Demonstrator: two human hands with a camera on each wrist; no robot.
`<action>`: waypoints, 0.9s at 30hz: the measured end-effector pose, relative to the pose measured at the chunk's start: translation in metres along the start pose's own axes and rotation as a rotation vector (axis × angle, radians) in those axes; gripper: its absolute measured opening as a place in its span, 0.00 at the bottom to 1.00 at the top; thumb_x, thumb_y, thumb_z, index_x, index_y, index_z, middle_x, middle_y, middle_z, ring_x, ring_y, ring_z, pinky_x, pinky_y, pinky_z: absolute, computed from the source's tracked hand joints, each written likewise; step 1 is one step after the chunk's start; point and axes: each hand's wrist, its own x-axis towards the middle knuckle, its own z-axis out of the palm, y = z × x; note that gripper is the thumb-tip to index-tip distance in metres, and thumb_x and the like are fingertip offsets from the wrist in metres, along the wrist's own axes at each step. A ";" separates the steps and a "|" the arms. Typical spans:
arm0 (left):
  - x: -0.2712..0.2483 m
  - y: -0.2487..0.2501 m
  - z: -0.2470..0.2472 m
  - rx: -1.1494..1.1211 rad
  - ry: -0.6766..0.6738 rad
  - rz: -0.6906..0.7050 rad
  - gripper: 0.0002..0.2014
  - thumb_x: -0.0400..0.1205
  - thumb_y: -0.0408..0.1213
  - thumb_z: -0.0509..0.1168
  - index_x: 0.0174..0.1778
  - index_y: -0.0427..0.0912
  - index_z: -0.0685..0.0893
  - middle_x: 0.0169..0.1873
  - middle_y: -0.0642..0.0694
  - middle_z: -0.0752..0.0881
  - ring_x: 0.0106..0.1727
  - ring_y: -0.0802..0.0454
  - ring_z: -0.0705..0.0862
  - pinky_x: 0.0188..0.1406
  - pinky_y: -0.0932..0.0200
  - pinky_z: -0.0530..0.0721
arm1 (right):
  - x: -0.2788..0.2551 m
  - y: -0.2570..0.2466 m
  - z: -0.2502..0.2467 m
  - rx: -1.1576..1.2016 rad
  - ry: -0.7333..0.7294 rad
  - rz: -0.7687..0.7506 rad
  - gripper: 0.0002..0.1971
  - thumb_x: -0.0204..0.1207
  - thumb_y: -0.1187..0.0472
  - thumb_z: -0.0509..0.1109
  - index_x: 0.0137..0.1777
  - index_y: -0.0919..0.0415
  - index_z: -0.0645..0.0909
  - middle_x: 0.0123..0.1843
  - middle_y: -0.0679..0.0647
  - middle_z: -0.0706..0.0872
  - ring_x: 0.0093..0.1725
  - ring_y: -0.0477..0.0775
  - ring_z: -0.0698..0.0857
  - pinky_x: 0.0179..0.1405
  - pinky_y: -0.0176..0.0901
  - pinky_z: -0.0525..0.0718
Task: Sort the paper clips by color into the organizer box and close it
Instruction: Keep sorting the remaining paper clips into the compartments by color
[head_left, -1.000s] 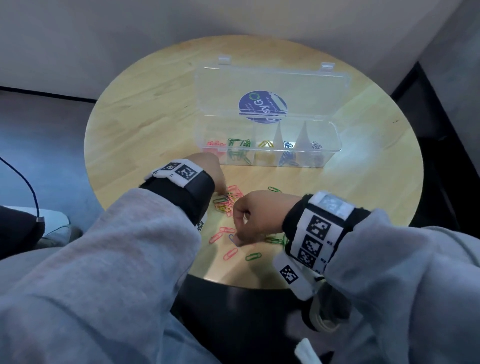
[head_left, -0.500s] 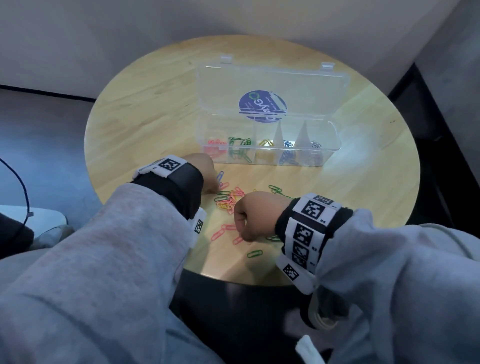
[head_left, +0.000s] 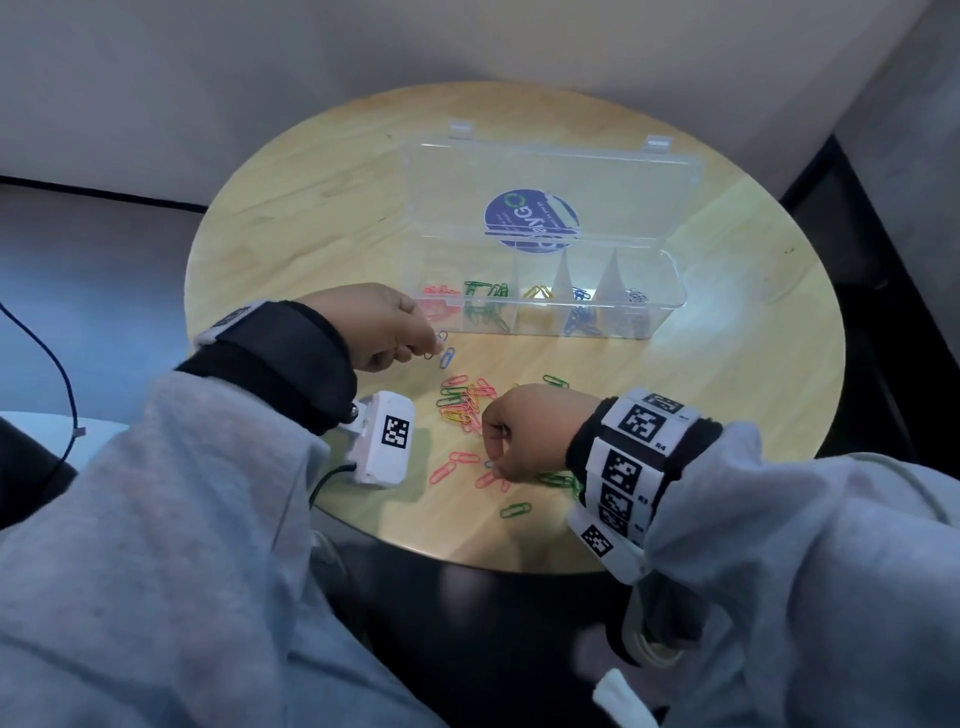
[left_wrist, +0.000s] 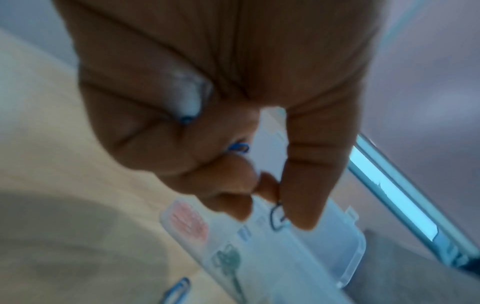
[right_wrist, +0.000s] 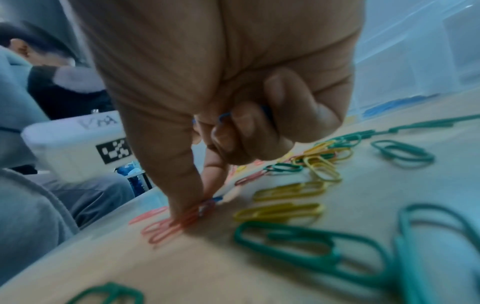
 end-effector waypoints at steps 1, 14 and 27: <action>-0.001 0.000 0.000 -0.084 -0.001 0.000 0.14 0.78 0.26 0.65 0.27 0.41 0.74 0.30 0.42 0.76 0.26 0.53 0.66 0.15 0.71 0.63 | 0.001 -0.002 0.001 -0.014 -0.012 -0.003 0.06 0.74 0.60 0.69 0.49 0.58 0.84 0.41 0.49 0.81 0.42 0.52 0.79 0.30 0.37 0.73; -0.008 0.003 0.005 -0.574 -0.082 -0.038 0.11 0.78 0.27 0.52 0.32 0.42 0.72 0.23 0.46 0.76 0.19 0.57 0.72 0.14 0.72 0.68 | 0.002 0.027 -0.017 0.643 0.024 0.113 0.10 0.74 0.66 0.62 0.31 0.56 0.73 0.32 0.54 0.80 0.26 0.52 0.74 0.22 0.38 0.74; -0.016 0.001 -0.009 -0.809 0.079 0.010 0.10 0.83 0.39 0.59 0.36 0.45 0.71 0.23 0.51 0.70 0.18 0.60 0.68 0.12 0.73 0.64 | 0.019 0.034 -0.030 1.223 0.025 0.056 0.15 0.76 0.79 0.61 0.34 0.60 0.68 0.27 0.59 0.80 0.22 0.49 0.80 0.15 0.31 0.78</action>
